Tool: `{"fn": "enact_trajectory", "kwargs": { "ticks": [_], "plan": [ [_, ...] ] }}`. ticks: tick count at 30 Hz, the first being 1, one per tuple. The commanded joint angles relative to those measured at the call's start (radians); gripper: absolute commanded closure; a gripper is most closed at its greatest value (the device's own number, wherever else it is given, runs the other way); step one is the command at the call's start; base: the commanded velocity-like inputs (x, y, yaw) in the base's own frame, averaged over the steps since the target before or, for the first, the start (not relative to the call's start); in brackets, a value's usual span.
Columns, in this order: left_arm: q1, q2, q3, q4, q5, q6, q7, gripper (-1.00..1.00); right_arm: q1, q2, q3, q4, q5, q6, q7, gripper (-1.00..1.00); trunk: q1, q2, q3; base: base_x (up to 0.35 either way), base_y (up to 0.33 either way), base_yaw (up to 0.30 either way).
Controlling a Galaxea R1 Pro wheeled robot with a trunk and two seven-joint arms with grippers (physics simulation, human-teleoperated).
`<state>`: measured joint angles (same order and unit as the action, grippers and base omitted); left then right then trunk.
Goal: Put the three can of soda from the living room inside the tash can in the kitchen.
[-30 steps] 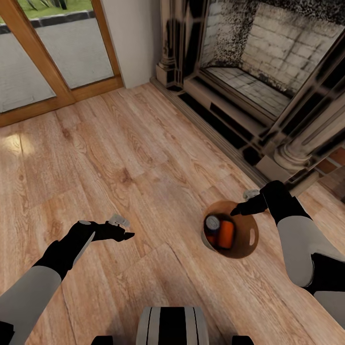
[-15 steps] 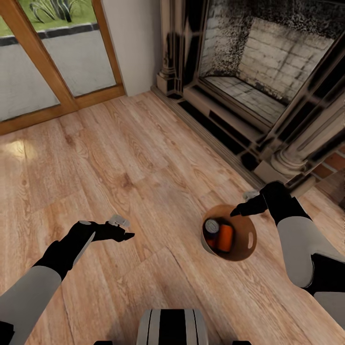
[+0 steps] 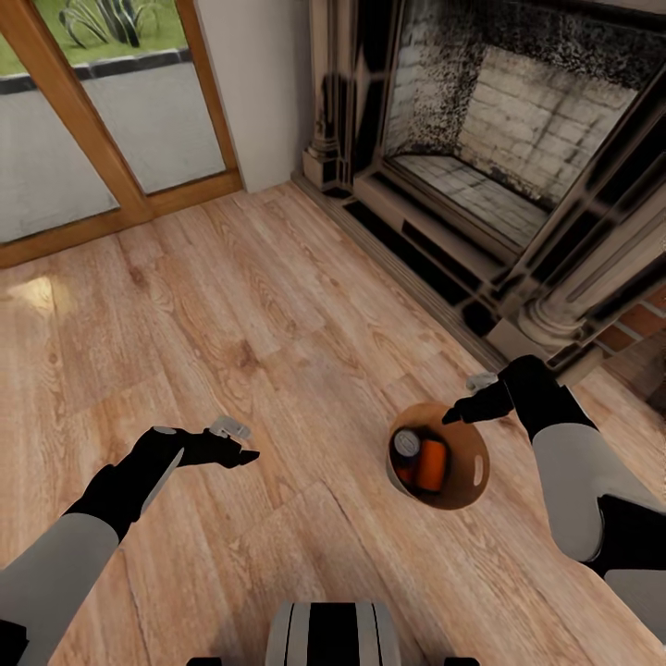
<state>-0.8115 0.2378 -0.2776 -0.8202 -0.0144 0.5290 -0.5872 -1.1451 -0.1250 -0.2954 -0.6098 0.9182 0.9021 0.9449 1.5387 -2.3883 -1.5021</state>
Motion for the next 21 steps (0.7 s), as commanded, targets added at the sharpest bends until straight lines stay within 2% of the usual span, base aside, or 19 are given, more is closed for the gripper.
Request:
{"fn": "enact_trajectory", "kwargs": {
  "ticks": [1, 21],
  "plan": [
    [0.0, 0.0, 0.0, 0.001, 0.0, 0.0, 0.0, -1.0, 0.001, 0.001, 0.0, 0.0, 0.0, 0.0, 0.0, -1.0, -0.004, 0.007, 0.003, 0.0, 0.0, 0.0],
    [0.0, -0.002, 0.0, 0.01, -0.002, 0.0, 0.001, -1.0, 0.029, 0.005, -0.005, -0.005, 0.001, 0.0, -0.001, -1.0, -0.081, 0.147, 0.066, 0.0, 0.0, 0.0]
  ]
}}
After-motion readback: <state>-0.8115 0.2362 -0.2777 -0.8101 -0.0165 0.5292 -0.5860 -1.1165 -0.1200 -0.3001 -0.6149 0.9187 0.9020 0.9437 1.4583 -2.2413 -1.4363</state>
